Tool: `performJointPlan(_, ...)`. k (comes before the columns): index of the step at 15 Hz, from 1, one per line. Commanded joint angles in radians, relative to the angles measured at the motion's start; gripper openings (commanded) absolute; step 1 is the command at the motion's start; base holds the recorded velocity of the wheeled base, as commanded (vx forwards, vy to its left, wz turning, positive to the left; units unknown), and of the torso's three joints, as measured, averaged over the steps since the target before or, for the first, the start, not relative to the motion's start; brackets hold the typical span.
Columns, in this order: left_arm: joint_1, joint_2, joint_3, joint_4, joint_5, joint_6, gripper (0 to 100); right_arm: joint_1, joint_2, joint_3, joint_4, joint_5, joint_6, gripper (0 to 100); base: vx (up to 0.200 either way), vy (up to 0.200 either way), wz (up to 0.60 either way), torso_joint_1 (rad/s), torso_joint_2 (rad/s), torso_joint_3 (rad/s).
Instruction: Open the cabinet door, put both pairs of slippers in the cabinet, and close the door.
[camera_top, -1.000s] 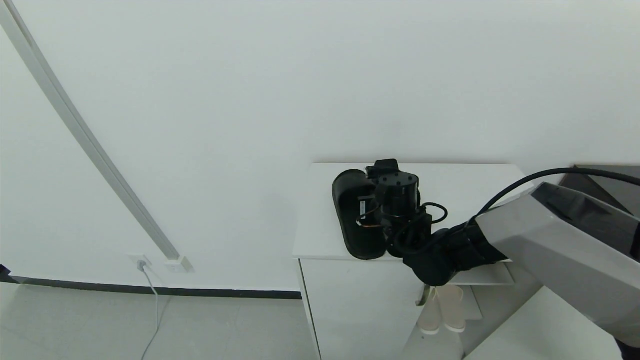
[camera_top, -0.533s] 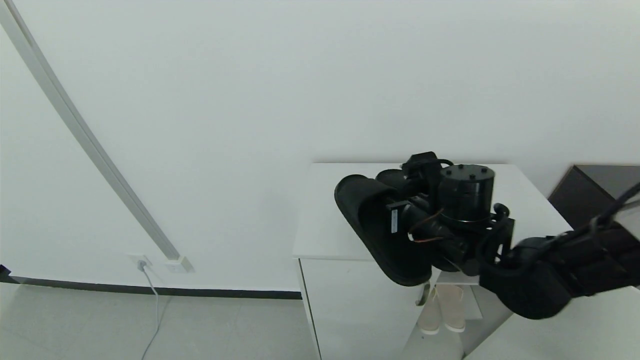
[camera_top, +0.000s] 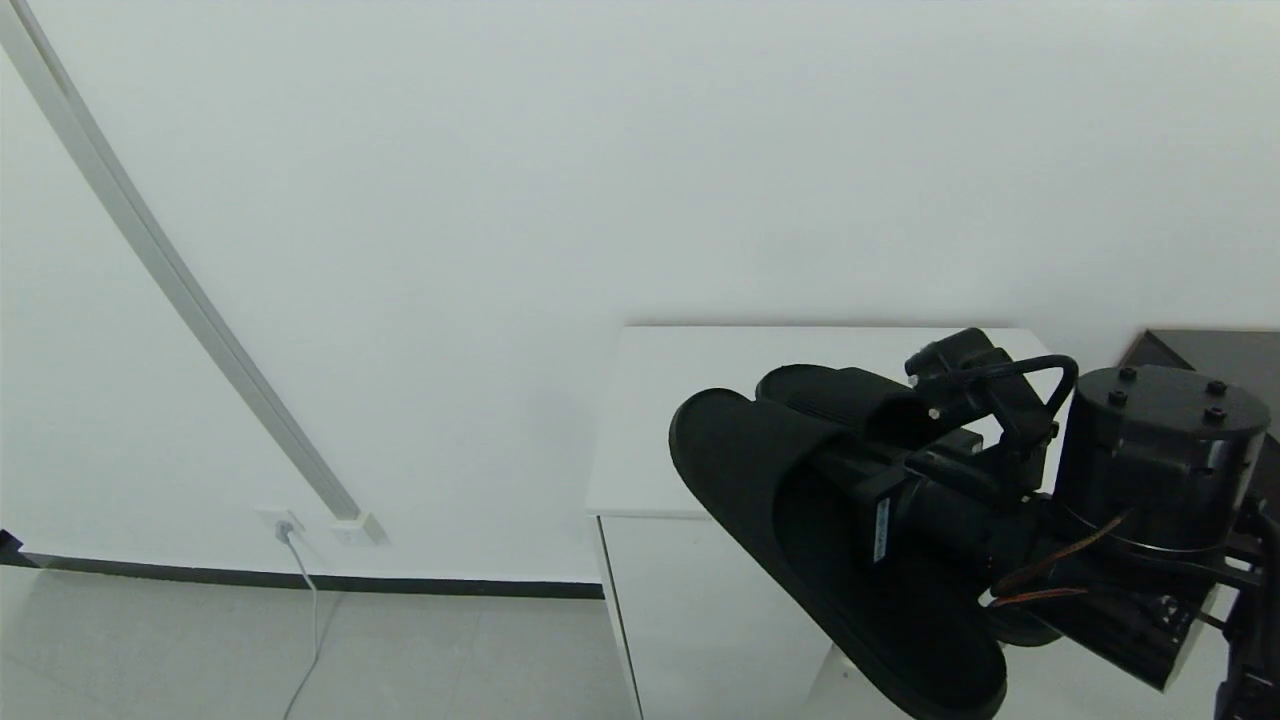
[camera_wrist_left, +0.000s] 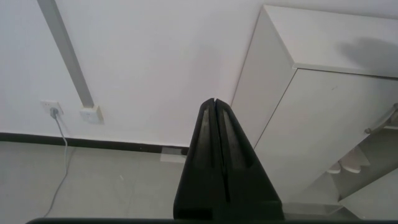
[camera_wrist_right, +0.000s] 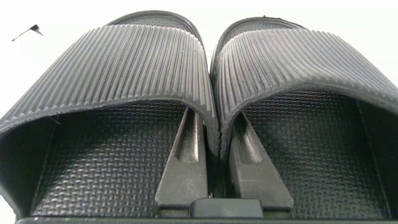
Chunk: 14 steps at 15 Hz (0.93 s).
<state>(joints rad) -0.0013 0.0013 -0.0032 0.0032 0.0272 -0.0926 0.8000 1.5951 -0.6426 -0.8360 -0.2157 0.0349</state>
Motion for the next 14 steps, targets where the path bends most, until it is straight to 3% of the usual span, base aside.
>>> performJointPlan(1, 0.0, 0.0, 0.0, 0.0, 0.0, -0.001, 0, 0.008, -0.009, 0.009, 0.0, -0.001, 0.0, 0, 0.0, 0.0, 0.0, 0.0, 0.0, 0.0)
performJointPlan(2, 0.0, -0.001, 0.0, 0.0, 0.0, -0.001, 0, 0.008, -0.007, 0.009, -0.002, -0.001, 0.0, 0, 0.0, 0.0, 0.0, 0.0, 0.0, 0.0)
performJointPlan(10, 0.001, 0.0, 0.0, 0.0, -0.001, -0.001, 0, 0.024, -0.007, 0.021, -0.005, -0.002, -0.001, 0, -0.2, 0.0, 0.0, 0.0, 0.0, 0.005)
performJointPlan(14, 0.0, 0.0, 0.0, 0.0, -0.001, -0.003, 0, 0.024, 0.002, 0.027, -0.008, -0.001, -0.001, 0, 0.0, 0.0, 0.0, 0.0, 0.0, 0.0)
